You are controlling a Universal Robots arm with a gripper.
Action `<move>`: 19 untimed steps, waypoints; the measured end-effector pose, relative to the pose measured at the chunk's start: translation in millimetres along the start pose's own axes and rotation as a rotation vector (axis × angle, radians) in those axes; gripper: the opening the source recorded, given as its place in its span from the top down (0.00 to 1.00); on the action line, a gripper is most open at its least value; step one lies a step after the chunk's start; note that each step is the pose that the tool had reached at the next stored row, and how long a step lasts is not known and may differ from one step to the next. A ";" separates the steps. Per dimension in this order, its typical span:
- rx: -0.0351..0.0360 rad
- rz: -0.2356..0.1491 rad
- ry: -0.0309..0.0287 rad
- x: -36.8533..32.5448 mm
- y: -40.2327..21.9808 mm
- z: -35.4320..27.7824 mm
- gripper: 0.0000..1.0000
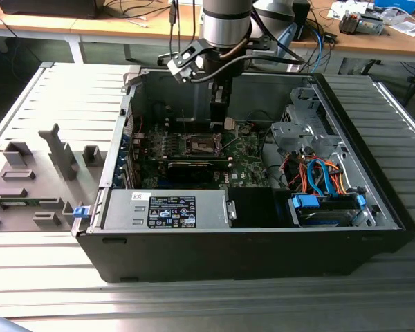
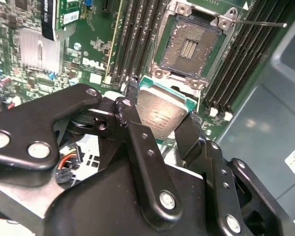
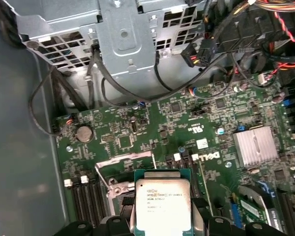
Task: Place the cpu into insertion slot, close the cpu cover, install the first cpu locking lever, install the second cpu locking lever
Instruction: 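Place the cpu into insertion slot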
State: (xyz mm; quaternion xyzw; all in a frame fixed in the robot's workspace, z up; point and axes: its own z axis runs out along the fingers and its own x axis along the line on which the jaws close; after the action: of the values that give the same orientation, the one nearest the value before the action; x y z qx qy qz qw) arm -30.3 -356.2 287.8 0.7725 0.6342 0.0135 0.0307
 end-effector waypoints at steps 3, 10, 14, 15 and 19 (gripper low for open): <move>-0.0013 -0.079 0.0057 0.0 0.0 0.1 0.46; -0.0039 -0.243 0.0177 0.0 0.0 0.2 0.46; -0.0041 -0.254 0.0184 0.0 0.1 0.2 0.46; -0.0041 -0.254 0.0184 0.0 0.1 0.2 0.46; -0.0042 -0.255 0.0184 -0.3 -1.3 0.1 0.46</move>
State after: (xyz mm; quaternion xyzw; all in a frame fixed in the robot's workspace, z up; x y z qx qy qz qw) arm -31.6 -356.2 287.6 0.6854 0.7274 0.0179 0.0280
